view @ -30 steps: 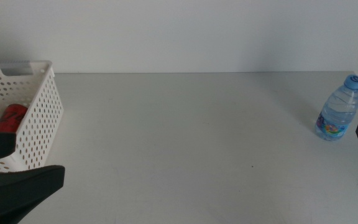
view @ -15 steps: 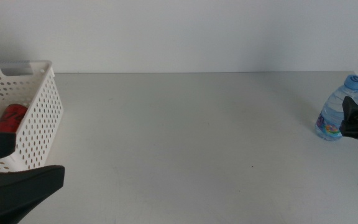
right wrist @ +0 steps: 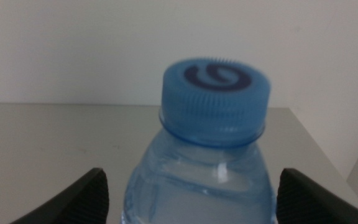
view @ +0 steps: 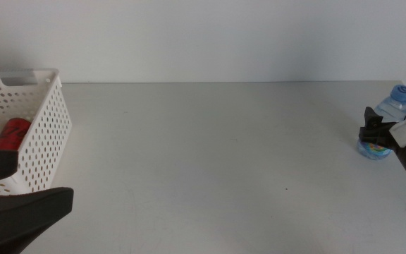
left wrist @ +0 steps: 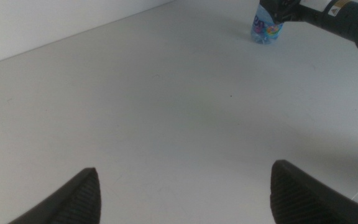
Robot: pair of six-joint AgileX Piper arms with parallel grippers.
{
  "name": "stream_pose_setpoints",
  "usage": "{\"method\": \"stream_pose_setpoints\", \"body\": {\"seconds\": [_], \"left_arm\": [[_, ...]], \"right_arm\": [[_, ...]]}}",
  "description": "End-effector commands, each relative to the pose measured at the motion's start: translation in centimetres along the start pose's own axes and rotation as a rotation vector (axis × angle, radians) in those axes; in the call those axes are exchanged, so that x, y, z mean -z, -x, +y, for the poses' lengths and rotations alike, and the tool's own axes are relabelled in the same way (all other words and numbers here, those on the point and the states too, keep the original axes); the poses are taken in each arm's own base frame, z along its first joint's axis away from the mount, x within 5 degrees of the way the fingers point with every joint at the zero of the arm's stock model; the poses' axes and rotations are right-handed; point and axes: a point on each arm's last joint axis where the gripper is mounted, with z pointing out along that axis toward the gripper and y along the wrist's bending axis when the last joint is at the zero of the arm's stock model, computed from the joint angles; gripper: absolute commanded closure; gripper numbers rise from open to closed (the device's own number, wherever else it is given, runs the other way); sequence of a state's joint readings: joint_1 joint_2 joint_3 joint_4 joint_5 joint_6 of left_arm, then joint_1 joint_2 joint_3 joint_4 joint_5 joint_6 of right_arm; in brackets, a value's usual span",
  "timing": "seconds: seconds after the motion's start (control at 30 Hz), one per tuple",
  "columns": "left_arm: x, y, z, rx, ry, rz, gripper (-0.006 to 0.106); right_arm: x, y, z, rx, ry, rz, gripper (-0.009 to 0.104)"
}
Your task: Use arms to grab the bottles and put them into the dustbin to the left of the table.
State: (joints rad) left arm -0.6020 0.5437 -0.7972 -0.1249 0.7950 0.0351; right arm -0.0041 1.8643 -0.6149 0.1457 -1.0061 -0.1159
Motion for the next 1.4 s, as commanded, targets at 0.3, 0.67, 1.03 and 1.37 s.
{"method": "stream_pose_setpoints", "body": {"seconds": [0.3,0.67,1.03,1.37], "left_arm": [[0.6,1.5,-0.2,0.011,-0.011,-0.103,0.007],[0.6,1.5,-0.2,0.011,-0.011,-0.102,0.007],[0.6,1.5,-0.2,0.011,-0.011,-0.103,0.007],[0.6,1.5,-0.2,0.011,-0.011,-0.103,0.007]], "right_arm": [[-4.0,1.0,0.8,0.057,0.039,-0.148,0.065],[-2.6,7.9,11.8,0.003,0.724,-0.354,0.096],[-0.3,8.7,27.7,0.014,1.096,-0.313,0.096],[0.7,7.2,30.8,0.077,1.172,-0.28,0.096]]}}
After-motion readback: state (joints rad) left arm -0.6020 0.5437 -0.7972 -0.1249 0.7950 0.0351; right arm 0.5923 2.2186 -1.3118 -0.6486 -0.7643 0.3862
